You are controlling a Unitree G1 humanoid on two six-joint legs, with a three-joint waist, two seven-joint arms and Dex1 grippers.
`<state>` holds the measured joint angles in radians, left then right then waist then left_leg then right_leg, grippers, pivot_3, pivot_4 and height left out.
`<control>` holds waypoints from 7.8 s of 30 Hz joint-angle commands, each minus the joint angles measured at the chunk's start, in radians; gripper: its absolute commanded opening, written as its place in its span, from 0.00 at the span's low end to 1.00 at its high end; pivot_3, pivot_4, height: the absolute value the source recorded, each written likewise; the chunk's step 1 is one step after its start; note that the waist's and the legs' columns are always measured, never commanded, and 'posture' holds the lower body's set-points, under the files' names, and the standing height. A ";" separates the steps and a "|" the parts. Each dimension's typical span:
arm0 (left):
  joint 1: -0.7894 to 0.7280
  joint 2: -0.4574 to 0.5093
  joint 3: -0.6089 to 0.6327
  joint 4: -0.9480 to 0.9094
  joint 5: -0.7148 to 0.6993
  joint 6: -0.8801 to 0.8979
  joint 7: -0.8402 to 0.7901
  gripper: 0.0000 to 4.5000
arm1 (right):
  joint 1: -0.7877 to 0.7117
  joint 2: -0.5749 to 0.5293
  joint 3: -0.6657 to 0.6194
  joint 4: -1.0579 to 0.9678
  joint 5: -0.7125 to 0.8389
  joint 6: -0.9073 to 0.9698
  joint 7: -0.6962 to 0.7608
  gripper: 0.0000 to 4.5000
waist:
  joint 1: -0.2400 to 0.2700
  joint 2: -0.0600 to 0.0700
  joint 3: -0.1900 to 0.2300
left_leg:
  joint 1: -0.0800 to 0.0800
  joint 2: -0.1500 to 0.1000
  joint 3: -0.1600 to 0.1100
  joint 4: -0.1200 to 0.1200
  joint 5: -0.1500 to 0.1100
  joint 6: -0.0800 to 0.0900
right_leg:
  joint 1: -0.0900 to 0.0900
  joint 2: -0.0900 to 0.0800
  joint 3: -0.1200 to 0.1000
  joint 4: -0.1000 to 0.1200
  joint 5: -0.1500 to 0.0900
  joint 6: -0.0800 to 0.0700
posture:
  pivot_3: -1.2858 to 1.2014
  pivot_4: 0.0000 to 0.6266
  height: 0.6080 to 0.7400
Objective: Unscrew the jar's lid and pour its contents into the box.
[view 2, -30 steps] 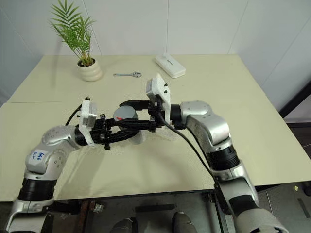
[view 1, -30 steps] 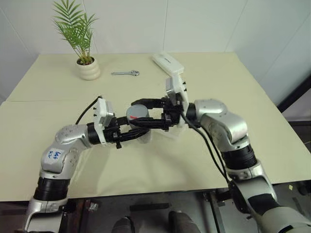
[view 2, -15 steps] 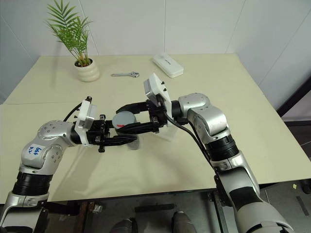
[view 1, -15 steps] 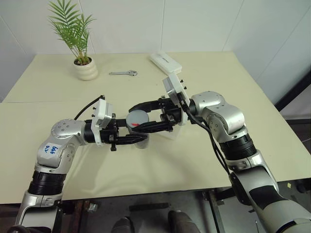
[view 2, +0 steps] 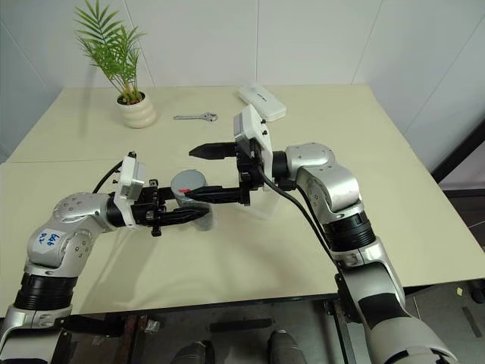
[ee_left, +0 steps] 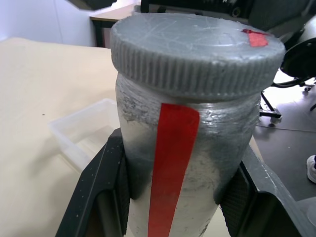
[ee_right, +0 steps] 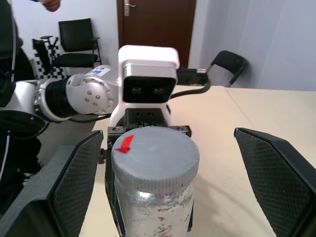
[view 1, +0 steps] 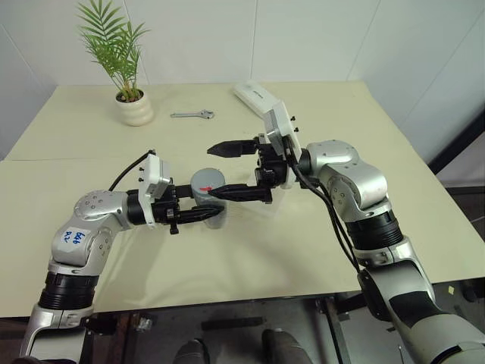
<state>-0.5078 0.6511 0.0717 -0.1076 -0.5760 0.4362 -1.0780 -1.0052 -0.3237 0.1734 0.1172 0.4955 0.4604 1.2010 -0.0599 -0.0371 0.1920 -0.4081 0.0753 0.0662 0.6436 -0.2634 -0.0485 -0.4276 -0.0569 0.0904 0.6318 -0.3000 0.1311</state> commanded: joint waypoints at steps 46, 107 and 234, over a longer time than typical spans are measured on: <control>0.050 0.023 0.031 -0.083 -0.011 0.026 0.022 0.42 | -0.060 -0.099 -0.062 0.187 -0.076 -0.132 -0.041 1.00 | 0.000 0.000 0.000 | 0.000 0.001 0.000 0.003 0.000 0.000 | -0.001 0.001 0.000 0.004 0.000 0.000 | 0.52 0.24 1.00; 0.054 0.003 0.029 -0.080 -0.002 0.019 0.031 0.42 | -0.029 -0.036 0.008 -0.009 -0.055 0.089 -0.032 1.00 | -0.024 0.003 0.002 | 0.000 0.008 0.000 0.003 -0.001 -0.001 | -0.002 0.010 0.004 0.005 -0.001 -0.003 | 0.52 0.24 1.00; 0.050 -0.020 0.066 -0.066 -0.030 0.055 0.095 0.42 | 0.469 -0.098 -0.391 0.237 -0.153 -0.256 -0.591 0.57 | -0.024 0.004 0.002 | 0.002 0.008 0.004 0.004 -0.003 -0.003 | 0.001 0.011 0.009 -0.002 0.001 0.000 | 0.52 0.24 1.00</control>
<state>-0.4392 0.6352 0.1317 -0.1655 -0.5850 0.4884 -0.9856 -0.5342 -0.4243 -0.1858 0.3632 0.3324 0.2216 0.6310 -0.0837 -0.0334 0.1942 -0.4060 0.0830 0.0702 0.6474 -0.2664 -0.0513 -0.4266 -0.0455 0.0997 0.6304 -0.2989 0.1316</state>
